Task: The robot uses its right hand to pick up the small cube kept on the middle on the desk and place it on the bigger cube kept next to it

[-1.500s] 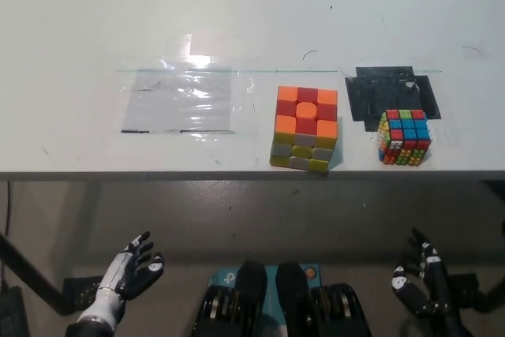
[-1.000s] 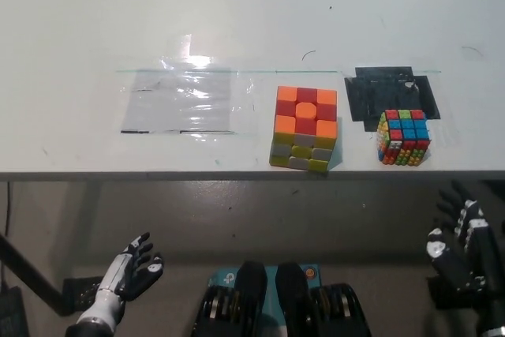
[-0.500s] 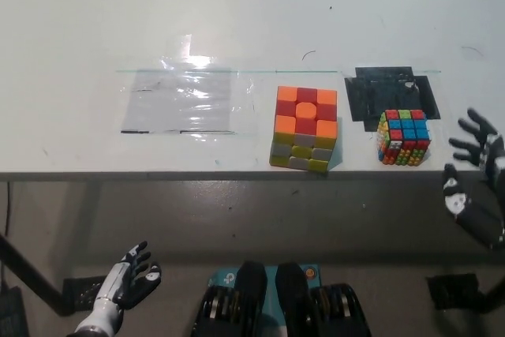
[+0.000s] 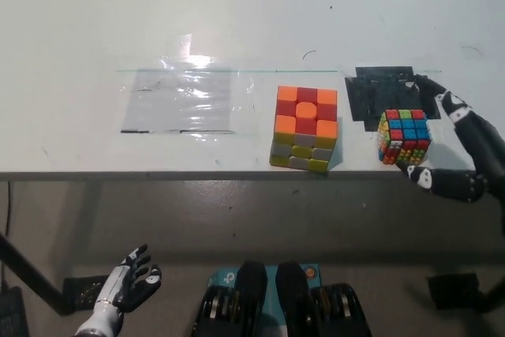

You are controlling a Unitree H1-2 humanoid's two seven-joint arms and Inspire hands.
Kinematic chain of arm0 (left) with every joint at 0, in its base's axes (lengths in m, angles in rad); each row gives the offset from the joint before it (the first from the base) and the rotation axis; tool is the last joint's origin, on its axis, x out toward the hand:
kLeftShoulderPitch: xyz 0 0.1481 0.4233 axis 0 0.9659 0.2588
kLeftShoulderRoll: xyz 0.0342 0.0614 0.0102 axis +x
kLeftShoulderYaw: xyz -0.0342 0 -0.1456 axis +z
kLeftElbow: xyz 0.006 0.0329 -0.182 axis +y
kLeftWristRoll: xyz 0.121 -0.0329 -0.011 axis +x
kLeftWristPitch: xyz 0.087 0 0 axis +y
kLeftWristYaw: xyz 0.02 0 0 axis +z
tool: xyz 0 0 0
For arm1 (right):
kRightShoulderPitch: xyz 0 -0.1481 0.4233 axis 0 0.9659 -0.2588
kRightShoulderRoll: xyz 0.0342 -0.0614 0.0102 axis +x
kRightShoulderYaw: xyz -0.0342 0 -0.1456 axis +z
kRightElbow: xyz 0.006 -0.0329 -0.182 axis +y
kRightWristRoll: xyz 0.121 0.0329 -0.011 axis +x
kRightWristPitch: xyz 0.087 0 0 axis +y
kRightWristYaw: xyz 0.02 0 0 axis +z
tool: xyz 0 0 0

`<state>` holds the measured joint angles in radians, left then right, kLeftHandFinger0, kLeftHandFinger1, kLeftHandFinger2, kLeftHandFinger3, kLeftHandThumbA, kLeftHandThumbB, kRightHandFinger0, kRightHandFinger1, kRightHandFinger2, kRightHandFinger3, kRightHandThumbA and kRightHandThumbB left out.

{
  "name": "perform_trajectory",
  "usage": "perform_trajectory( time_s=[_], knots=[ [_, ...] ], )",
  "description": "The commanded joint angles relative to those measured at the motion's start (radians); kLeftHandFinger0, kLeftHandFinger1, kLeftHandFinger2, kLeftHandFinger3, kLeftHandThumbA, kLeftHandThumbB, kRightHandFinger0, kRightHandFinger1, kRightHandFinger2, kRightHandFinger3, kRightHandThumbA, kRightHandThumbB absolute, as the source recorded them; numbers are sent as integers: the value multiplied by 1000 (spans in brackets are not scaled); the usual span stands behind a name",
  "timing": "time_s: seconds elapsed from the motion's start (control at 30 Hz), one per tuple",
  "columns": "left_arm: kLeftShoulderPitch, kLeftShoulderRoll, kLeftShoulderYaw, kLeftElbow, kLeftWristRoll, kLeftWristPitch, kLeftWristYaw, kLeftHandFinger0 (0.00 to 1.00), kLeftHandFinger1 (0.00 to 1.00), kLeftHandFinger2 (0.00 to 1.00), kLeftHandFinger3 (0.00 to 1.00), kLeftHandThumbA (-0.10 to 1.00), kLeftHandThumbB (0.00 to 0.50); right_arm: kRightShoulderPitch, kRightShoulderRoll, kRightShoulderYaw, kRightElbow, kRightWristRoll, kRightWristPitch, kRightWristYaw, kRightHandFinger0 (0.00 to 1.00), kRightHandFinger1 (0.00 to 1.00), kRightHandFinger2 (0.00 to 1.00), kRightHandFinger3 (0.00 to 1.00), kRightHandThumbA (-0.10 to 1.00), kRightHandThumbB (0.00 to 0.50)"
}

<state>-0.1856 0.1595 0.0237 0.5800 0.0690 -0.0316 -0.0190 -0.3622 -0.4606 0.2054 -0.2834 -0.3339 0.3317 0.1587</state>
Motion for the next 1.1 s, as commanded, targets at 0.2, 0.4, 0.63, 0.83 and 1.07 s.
perform_trajectory(
  time_s=[0.2, 0.4, 0.63, 0.83, 1.07],
  knots=[
    [-16, 7, 9, -21, -8, -29, 9, 1000, 1000, 1000, 1000, 318, 306, -153, -29, 24, 228, -44, -82, 50, 1000, 1000, 1000, 1000, 692, 500],
    [-18, 7, 9, -28, -5, -18, 13, 1000, 1000, 1000, 1000, 339, 322, -218, -29, 23, 383, -40, -149, 39, 1000, 1000, 1000, 1000, 602, 483],
    [-26, 13, -1, -35, 11, -7, 14, 1000, 1000, 1000, 1000, 347, 316, -235, -13, 23, 469, -43, -199, 25, 1000, 1000, 1000, 1000, 620, 500],
    [-38, 19, -9, -27, 21, -5, 13, 1000, 1000, 1000, 1000, 364, 325, -214, 21, 63, 436, -59, -180, 46, 1000, 1000, 1000, 1000, 643, 480],
    [-43, 16, 3, -20, 4, -15, 11, 1000, 1000, 1000, 1000, 307, 325, -219, 48, 108, 376, -93, -173, 58, 1000, 1000, 1000, 1000, 623, 476]
  ],
)
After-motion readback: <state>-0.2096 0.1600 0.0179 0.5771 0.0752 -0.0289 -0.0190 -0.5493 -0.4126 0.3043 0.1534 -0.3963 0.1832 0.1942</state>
